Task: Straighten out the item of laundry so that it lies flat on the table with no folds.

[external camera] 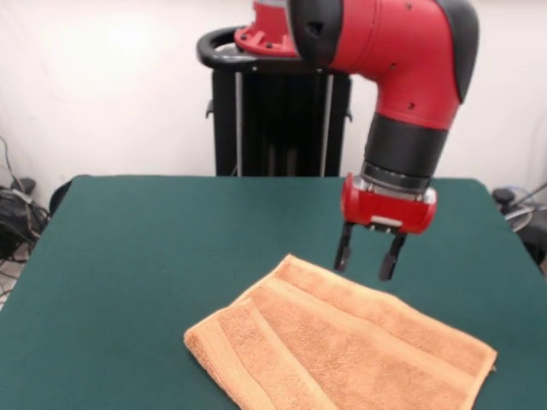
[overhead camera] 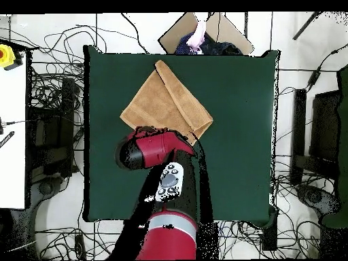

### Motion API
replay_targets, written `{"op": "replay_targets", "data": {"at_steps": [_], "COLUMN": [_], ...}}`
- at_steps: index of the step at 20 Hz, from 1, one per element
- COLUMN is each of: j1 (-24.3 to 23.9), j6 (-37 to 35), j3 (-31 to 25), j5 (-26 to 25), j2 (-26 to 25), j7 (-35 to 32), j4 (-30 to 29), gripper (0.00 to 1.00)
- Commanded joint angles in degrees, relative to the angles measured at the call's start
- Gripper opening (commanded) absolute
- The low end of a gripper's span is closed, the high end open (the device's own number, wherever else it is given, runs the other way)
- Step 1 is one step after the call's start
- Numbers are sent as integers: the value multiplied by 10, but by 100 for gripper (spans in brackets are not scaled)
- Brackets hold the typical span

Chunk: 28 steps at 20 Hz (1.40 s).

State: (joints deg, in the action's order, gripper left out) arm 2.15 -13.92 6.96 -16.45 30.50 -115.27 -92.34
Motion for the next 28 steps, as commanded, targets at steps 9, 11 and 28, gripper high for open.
{"op": "replay_targets", "data": {"at_steps": [9, 11, 28], "j1": [-1, 6, -58], "j6": [72, 85, 116], "j3": [-3, 2, -71], "j5": [58, 66, 81], "j2": [-98, -109, -207], "j7": [-119, -125, -73], "j4": [14, 15, 60], "gripper": [100, 100, 100]}}
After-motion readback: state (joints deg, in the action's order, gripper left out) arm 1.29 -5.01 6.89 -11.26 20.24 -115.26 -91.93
